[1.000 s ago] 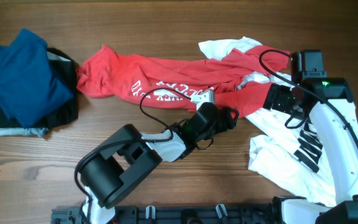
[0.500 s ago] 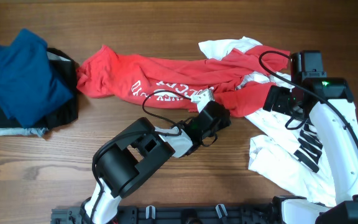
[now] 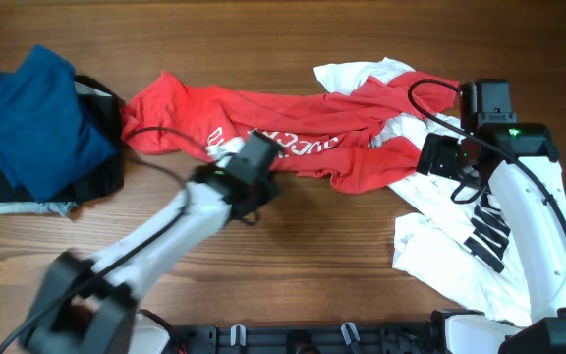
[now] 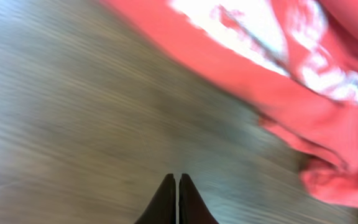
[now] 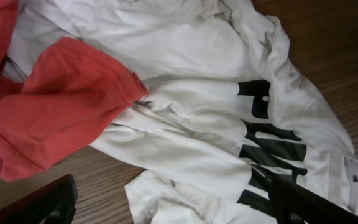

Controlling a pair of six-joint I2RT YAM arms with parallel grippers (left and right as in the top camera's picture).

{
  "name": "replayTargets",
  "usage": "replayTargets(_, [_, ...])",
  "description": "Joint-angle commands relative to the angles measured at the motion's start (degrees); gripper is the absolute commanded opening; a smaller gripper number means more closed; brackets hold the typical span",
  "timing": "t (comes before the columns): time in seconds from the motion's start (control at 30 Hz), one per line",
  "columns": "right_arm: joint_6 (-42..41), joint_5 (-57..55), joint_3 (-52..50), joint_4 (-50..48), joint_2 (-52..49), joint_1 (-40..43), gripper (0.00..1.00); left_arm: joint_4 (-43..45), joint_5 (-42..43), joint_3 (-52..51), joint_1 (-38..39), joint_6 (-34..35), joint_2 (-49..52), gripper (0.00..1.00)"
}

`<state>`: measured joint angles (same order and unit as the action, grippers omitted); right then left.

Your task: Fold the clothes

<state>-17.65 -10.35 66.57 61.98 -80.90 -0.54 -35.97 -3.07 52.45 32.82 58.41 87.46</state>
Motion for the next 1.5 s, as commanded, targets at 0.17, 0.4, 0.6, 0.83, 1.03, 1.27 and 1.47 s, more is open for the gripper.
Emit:
replayTargets(0.17, [1.1,1.3,-0.3,0.2,-1.8,0.2,1.0,8.3,11.2,-0.4,0.9,0.8,-2.0,0.6])
replayTargets(0.4, [-1.5,1.3,-0.3,0.2,-1.8,0.2,1.0,26.9,12.7,-0.4,11.6,5.1,11.9,0.65])
replayTargets(0.6, [-2.0,1.3,-0.3,0.2,-1.8,0.2,1.0,38.8,13.5,-0.4,19.1,14.4,22.3,0.69])
replayTargets(0.83, [-1.9,1.3,-0.3,0.7,-1.8,0.2,1.0,48.5,9.0,-0.3,22.3,23.5,30.3,0.69])
replayTargets(1.03, [-1.9,1.3,-0.3,1.1,-1.8,0.2,1.0,50.8,-1.1,-0.3,21.4,23.5,31.4,0.63])
replayTargets(1.27, [-1.8,1.3,-0.3,1.5,-1.8,0.2,1.0,51.7,-5.9,-0.3,17.3,23.7,31.5,0.62])
replayTargets(1.47, [-1.8,1.3,-0.3,1.5,-1.8,0.2,1.0,52.1,-5.4,-0.3,15.6,23.7,31.5,0.28])
